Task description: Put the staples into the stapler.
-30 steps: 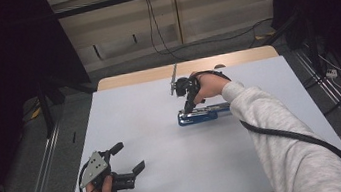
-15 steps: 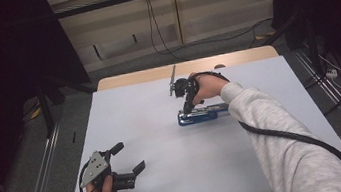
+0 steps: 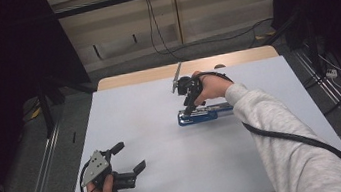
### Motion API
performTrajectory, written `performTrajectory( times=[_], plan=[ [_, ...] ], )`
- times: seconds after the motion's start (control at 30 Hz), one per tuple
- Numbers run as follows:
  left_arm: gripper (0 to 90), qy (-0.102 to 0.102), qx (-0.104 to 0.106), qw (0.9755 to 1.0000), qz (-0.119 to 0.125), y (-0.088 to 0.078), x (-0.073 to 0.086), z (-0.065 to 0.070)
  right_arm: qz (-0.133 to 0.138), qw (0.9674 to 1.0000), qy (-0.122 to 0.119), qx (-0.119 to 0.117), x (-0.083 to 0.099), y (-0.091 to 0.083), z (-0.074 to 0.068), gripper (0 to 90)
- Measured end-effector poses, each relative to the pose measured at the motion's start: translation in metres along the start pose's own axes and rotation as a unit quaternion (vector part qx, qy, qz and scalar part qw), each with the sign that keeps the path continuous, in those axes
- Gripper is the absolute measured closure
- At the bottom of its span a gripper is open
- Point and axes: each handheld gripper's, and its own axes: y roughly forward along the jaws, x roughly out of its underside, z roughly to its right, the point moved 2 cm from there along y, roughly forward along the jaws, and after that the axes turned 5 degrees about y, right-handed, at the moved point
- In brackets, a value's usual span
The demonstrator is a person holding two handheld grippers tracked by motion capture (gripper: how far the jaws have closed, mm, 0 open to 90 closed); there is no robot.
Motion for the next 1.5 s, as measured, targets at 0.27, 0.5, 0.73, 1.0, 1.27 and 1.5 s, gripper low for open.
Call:
performTrajectory(
  times=[0.27,0.5,0.73,1.0,1.27,1.5],
  plan=[
    [1.6,-0.004,0.008,0.9999,-0.014,0.009,-0.002,-0.001,0.065,0.9971,0.040,0.001,0.020,-0.017,0.002,36.3],
    [1.6,-0.015,0.018,0.9996,-0.018,0.020,-0.008,-0.003,0.089,0.9931,0.075,0.011,0.045,-0.024,0.007,29.2],
    [1.6,-0.028,0.031,0.9985,-0.037,0.034,-0.012,-0.004,0.119,0.9877,0.100,0.018,0.067,-0.032,0.009,23.7],
    [1.9,-0.040,0.039,0.9970,-0.053,0.053,-0.017,-0.004,0.148,0.9798,0.130,0.030,0.096,-0.035,0.008,16.3],
    [2.0,-0.039,0.045,0.9965,-0.058,0.072,-0.022,-0.005,0.166,0.9717,0.159,0.055,0.129,-0.044,0.008,13.8],
    [2.0,-0.040,0.044,0.9959,-0.068,0.083,-0.023,-0.008,0.182,0.9657,0.174,0.064,0.148,-0.046,0.009,13.4]
  ],
)
